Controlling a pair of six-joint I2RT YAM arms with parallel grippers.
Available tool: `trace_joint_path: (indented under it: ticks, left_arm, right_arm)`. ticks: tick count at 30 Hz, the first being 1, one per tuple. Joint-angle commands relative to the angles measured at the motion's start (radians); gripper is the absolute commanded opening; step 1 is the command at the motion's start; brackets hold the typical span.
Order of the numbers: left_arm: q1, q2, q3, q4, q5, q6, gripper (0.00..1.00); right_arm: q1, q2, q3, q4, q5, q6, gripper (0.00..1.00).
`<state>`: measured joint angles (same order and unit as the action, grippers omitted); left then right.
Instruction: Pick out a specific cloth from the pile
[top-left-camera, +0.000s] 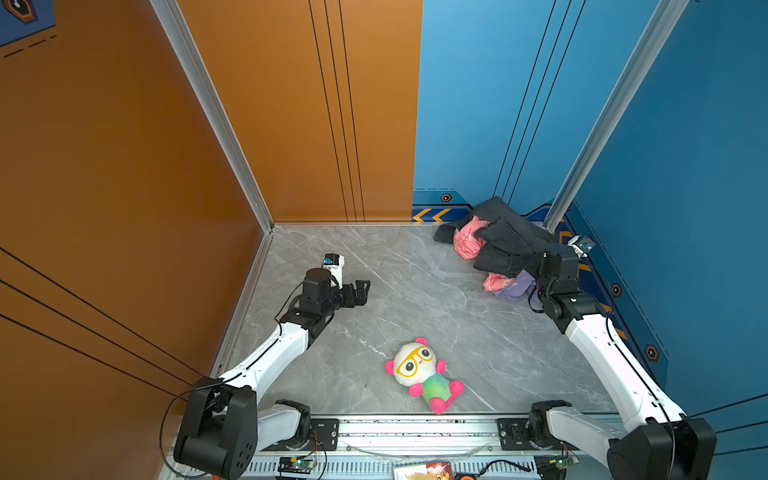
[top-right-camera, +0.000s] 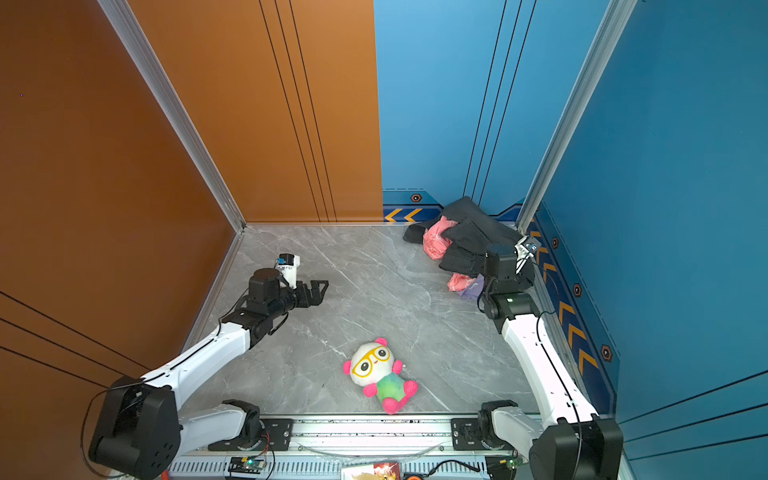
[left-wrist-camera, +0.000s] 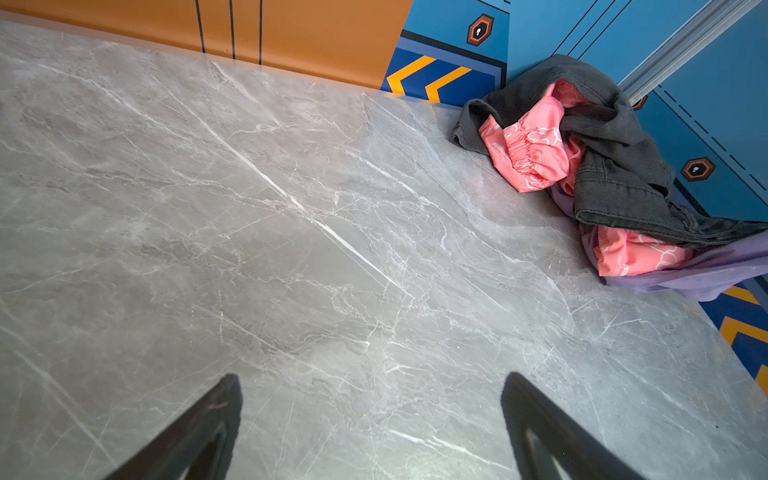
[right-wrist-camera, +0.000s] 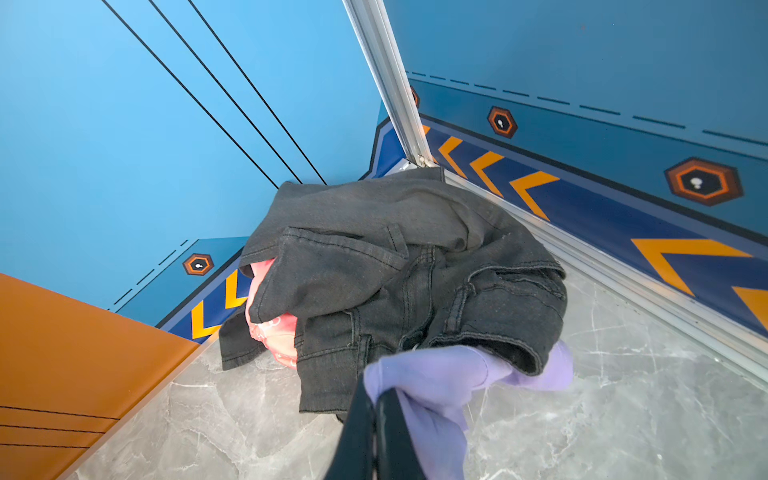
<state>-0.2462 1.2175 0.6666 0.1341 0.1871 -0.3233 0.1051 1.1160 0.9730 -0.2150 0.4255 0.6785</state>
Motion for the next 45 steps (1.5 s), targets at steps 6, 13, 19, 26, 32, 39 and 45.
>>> trace_joint_path:
  ticks: [6,13,19,26,32,39,45]
  left_arm:
    - [-0.016,0.001,0.011,0.020,-0.017,-0.011,0.98]
    - [-0.023,-0.002,0.011,0.019,-0.024,-0.015,0.98]
    - [-0.033,-0.003,0.010,0.019,-0.032,-0.017,0.98]
    - [-0.041,0.002,0.014,0.022,-0.038,-0.020,0.98]
    - [-0.045,0.011,0.021,0.024,-0.033,-0.019,0.98]
    - [-0.048,0.008,0.022,0.022,-0.032,-0.020,0.98]
    - [-0.048,-0.005,0.013,0.022,-0.035,-0.017,0.98]
  right_arm:
    - [0.037,-0.021,0.139,0.083,0.068,-0.122,0.00]
    - [0.073,-0.013,0.218,0.126,0.099,-0.215,0.00]
    - [0.107,0.005,0.294,0.158,0.111,-0.312,0.00]
    - [0.154,0.030,0.386,0.204,0.116,-0.464,0.00]
    - [0.194,0.063,0.455,0.195,0.058,-0.576,0.00]
    - [0.270,0.153,0.515,0.045,-0.120,-0.616,0.00]
    - [0.366,0.298,0.575,-0.134,-0.323,-0.630,0.00]
